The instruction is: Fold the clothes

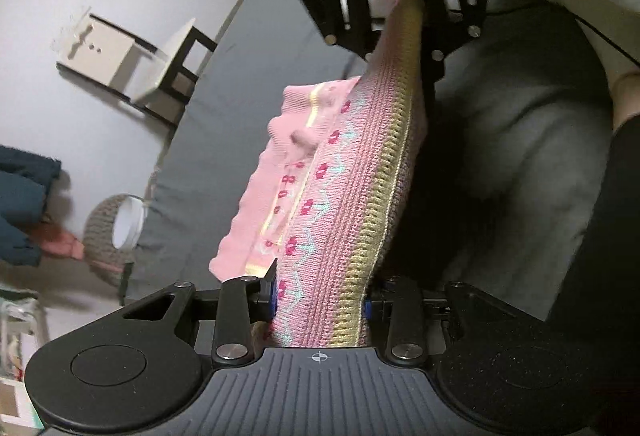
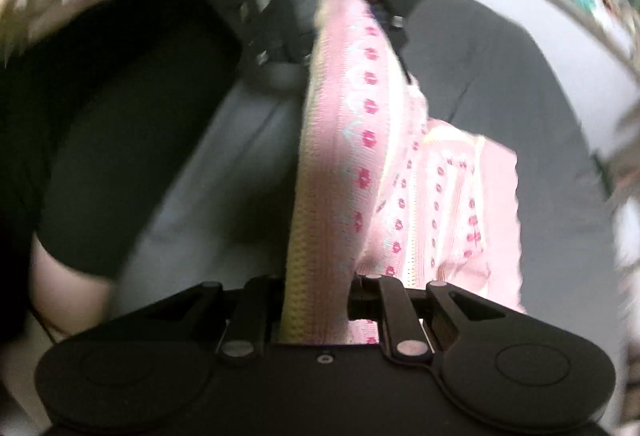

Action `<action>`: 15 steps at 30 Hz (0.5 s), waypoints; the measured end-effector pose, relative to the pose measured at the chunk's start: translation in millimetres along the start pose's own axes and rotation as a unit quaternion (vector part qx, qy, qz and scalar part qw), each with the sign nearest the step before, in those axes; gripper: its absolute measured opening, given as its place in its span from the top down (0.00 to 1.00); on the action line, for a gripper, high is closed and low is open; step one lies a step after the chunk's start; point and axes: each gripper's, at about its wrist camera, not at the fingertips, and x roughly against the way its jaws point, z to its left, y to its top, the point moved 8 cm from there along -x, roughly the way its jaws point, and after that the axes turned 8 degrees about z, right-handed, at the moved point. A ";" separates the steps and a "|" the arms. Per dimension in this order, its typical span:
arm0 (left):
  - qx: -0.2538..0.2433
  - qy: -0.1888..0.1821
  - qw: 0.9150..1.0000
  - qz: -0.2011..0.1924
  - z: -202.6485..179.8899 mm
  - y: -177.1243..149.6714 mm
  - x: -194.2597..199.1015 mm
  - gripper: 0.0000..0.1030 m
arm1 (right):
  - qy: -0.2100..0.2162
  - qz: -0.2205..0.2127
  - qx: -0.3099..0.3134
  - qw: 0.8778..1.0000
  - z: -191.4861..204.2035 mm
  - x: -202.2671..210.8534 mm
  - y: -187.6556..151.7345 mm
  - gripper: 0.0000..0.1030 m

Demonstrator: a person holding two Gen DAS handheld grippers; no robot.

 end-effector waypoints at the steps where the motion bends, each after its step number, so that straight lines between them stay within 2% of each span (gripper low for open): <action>1: 0.008 -0.011 1.000 0.002 11.8 2.6 -5.7 0.66 | -0.001 -0.006 -0.020 1.000 -9.4 0.4 -1.7 0.85; 8: 0.022 -0.072 0.997 0.019 58.0 20.9 -54.8 0.65 | 0.015 -0.030 -0.162 0.986 -77.1 -7.2 -26.7 0.84; 10: 0.033 -0.088 0.995 0.026 67.2 24.4 -71.1 0.60 | 0.035 -0.036 -0.202 0.978 -94.7 -14.5 -36.4 0.82; 14: 0.084 -0.108 0.990 0.026 91.2 26.0 -100.4 0.49 | 0.025 -0.053 -0.266 0.962 -133.5 -31.2 -54.9 0.65; 15: 0.104 -0.110 0.988 0.023 97.4 25.5 -106.7 0.39 | 0.031 -0.059 -0.284 0.957 -144.1 -34.1 -59.3 0.64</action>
